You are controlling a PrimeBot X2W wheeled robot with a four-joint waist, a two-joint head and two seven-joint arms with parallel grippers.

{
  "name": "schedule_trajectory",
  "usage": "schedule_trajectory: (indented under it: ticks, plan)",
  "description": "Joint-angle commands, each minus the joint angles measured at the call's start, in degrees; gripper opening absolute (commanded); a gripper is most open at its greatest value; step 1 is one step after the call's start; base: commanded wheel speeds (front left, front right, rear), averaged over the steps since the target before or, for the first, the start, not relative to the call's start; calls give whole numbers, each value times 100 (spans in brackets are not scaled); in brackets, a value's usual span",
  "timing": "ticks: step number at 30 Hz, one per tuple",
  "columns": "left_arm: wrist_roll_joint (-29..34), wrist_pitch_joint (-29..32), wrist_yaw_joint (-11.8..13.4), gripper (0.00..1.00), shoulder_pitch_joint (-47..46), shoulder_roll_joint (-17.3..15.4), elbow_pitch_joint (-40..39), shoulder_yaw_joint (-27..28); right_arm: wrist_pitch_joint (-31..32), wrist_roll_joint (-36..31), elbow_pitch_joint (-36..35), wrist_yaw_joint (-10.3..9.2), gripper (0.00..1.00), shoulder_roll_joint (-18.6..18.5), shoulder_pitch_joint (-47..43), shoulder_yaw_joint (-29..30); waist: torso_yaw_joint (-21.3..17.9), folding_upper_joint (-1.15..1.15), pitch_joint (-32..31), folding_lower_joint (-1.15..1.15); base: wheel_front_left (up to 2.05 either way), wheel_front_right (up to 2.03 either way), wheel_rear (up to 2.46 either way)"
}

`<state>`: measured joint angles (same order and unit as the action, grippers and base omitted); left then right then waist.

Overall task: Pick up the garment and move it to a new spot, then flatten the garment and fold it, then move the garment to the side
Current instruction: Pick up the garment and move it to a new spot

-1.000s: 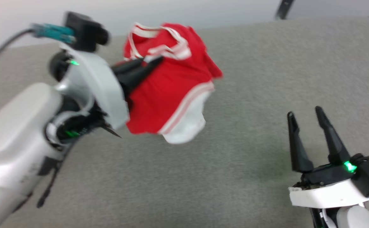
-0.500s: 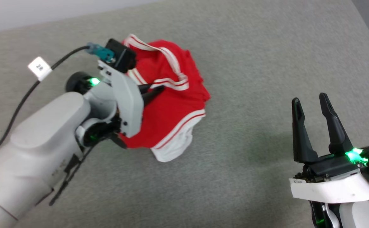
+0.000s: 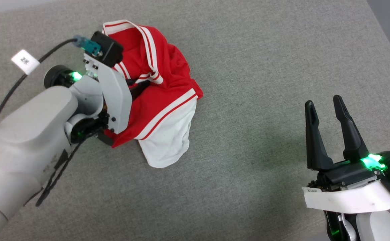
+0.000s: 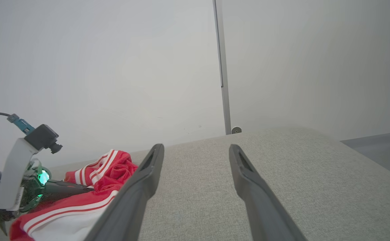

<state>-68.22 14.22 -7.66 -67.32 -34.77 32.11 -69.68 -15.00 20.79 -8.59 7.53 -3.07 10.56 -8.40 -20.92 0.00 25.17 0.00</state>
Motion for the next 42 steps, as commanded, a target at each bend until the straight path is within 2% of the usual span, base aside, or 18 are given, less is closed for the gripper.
schedule_trajectory:
  ticks: [1,3,4,11,15,24,29,34,42]
  plan:
    - [-4,115,31,0,216,15,179,-228,-24,-19,14,-8,100,18,87,-33,6,0,0,0,0,0,0]
    - [-49,97,31,52,208,30,192,-282,-24,-50,24,-8,100,18,79,-42,25,0,-15,0,0,0,0]
    - [-79,75,30,100,194,36,188,-297,-24,-69,35,-8,100,18,80,-44,38,0,-21,0,0,0,0]
    - [-424,-239,29,100,105,69,39,-294,-24,-220,142,-8,100,17,97,-116,250,0,-185,0,0,0,0]
    - [-762,-621,24,100,92,104,-192,-164,-24,-314,281,-8,100,15,91,-203,441,0,-350,0,0,0,0]
    - [-1288,-1405,24,100,472,-41,-785,-37,-24,-624,675,-8,100,12,-20,-173,935,0,-735,0,0,0,0]
    - [-1560,-2046,23,100,1009,-164,-973,67,-24,-737,896,-8,100,-4,-127,-79,1215,0,-1002,0,0,0,0]
    - [-1980,-2679,23,100,1778,-267,-1103,286,-24,-711,1041,-8,100,-173,-331,67,1476,0,-1249,0,0,0,0]
    - [-2168,-2939,23,100,2988,-402,-1268,852,-25,-686,1154,-8,100,-465,-750,242,1823,0,-1521,0,0,0,0]
